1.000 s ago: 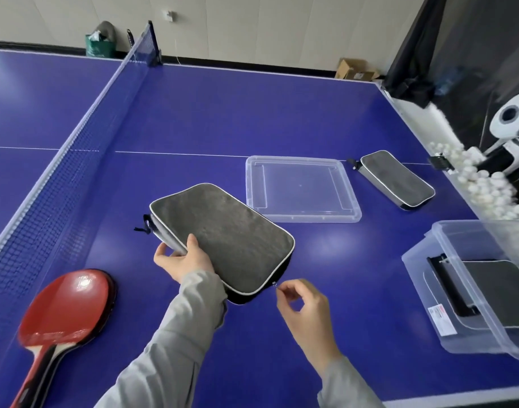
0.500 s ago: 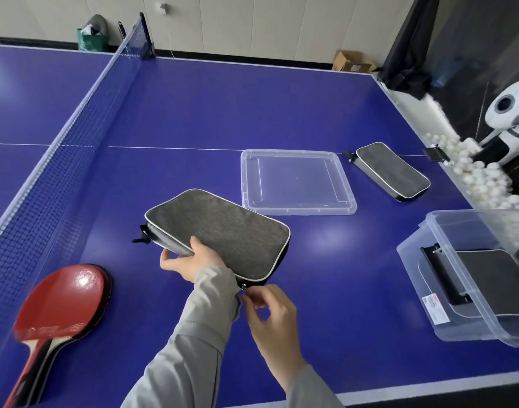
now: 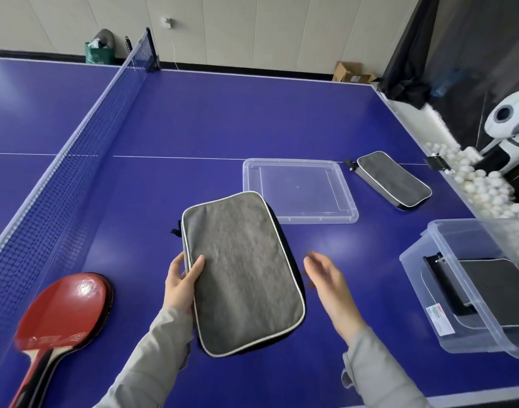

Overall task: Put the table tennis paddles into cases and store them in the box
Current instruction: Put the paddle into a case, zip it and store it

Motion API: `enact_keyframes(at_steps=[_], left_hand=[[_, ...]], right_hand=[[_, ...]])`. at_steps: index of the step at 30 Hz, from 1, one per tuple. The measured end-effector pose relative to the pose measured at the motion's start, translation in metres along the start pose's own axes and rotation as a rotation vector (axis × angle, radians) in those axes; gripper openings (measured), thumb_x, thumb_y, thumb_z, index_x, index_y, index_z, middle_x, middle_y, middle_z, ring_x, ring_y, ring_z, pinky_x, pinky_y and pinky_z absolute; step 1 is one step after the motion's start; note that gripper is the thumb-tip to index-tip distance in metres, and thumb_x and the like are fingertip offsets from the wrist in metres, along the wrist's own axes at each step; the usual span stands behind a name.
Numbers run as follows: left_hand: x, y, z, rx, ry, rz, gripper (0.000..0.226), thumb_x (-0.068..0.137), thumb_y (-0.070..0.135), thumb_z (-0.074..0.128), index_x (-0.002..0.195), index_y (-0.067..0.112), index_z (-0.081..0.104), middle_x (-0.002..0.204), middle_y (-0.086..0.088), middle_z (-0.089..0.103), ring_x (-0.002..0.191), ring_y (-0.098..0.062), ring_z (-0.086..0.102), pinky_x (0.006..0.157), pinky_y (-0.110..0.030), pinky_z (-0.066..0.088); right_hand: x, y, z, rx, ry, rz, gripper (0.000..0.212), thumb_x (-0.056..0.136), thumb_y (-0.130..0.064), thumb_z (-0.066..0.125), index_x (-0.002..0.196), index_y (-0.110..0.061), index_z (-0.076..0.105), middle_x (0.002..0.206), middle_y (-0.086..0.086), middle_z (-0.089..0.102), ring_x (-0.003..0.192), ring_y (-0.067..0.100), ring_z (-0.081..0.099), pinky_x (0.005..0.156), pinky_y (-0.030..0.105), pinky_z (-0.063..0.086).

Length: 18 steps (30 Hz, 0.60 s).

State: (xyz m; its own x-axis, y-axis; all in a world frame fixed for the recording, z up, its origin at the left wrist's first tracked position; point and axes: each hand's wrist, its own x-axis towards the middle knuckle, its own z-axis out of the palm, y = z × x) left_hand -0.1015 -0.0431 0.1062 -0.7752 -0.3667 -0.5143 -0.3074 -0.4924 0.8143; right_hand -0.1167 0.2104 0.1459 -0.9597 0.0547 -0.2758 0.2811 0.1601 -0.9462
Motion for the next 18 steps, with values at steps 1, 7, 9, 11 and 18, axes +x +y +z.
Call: enact_keyframes(at_steps=[1,7,9,11,18], left_hand=[[-0.001,-0.002,-0.002,0.005,-0.048,-0.026,0.043,0.080,0.030,0.072,0.120,0.026,0.057,0.100,-0.009,0.071,0.087,-0.028,0.067,0.081,-0.046,0.055],[-0.002,-0.012,0.001,0.022,-0.225,-0.103,0.045,0.075,0.036,0.071,0.117,0.024,0.060,0.099,-0.010,0.072,0.083,-0.026,0.069,0.071,-0.039,0.056],[0.000,-0.015,0.007,0.121,-0.191,-0.075,0.043,0.082,0.028,0.069,0.123,0.020,0.057,0.104,-0.010,0.070,0.089,-0.026,0.067,0.082,-0.042,0.055],[-0.001,-0.016,0.018,0.255,-0.140,-0.030,0.049,0.088,0.019,0.065,0.133,0.019,0.047,0.123,-0.009,0.060,0.108,-0.028,0.060,0.095,-0.045,0.048],[-0.041,0.004,0.069,0.427,-0.341,-0.025,0.050,0.090,0.041,0.057,0.137,0.036,0.038,0.142,0.008,0.041,0.127,-0.011,0.042,0.095,-0.040,0.043]], right_hand=[[0.002,-0.002,0.000,0.025,-0.096,0.043,0.021,0.094,-0.036,0.054,0.111,-0.027,0.062,0.113,-0.006,0.066,0.109,0.010,0.061,0.086,0.026,0.051],[-0.006,-0.003,0.009,0.129,-0.305,0.108,0.018,0.092,-0.033,0.060,0.107,-0.026,0.065,0.108,-0.004,0.071,0.104,0.012,0.066,0.087,0.029,0.049],[-0.010,0.001,0.013,0.107,-0.231,0.064,0.015,0.090,-0.025,0.062,0.105,-0.026,0.064,0.104,-0.003,0.072,0.100,0.014,0.067,0.087,0.030,0.051],[-0.014,0.000,0.018,0.037,-0.143,-0.027,0.013,0.089,-0.020,0.064,0.100,-0.025,0.062,0.093,-0.003,0.071,0.088,0.012,0.067,0.080,0.023,0.052],[-0.032,-0.004,0.041,-0.446,0.045,-0.351,0.026,0.086,-0.034,0.063,0.104,-0.042,0.046,0.094,-0.026,0.062,0.084,-0.004,0.060,0.065,0.013,0.047]])
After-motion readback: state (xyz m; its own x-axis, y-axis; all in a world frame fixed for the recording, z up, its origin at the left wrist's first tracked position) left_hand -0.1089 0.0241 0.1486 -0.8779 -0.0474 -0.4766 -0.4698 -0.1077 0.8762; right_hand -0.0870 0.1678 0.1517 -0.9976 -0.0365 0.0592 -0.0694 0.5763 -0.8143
